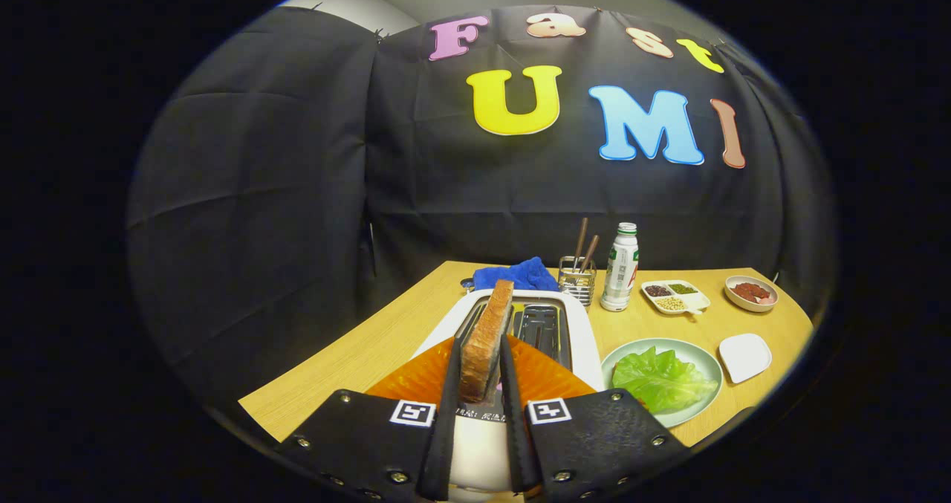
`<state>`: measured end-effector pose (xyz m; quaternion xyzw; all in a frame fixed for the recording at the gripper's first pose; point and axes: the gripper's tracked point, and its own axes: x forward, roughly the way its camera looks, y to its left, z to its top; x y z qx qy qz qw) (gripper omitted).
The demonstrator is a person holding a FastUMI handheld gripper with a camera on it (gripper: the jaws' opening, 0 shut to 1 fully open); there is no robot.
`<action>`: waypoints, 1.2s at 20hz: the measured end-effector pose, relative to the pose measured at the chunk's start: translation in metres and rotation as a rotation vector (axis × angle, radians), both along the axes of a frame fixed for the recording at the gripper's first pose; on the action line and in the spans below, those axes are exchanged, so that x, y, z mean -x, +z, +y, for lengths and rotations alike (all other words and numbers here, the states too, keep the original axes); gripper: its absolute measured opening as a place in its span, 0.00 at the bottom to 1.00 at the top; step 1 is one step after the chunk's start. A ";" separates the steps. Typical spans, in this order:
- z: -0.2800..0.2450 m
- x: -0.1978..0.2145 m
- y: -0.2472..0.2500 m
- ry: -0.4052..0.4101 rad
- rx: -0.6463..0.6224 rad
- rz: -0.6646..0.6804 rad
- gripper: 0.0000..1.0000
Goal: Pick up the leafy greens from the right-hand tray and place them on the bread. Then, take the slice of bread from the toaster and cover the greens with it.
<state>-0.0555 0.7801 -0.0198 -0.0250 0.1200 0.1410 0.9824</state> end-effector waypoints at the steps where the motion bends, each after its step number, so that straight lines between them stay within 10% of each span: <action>1: 0.003 0.000 0.003 0.008 0.006 -0.024 0.27; 3: 0.007 0.000 0.001 0.018 0.025 -0.032 0.13; 24: -0.035 0.010 0.106 0.070 -0.117 -0.240 0.12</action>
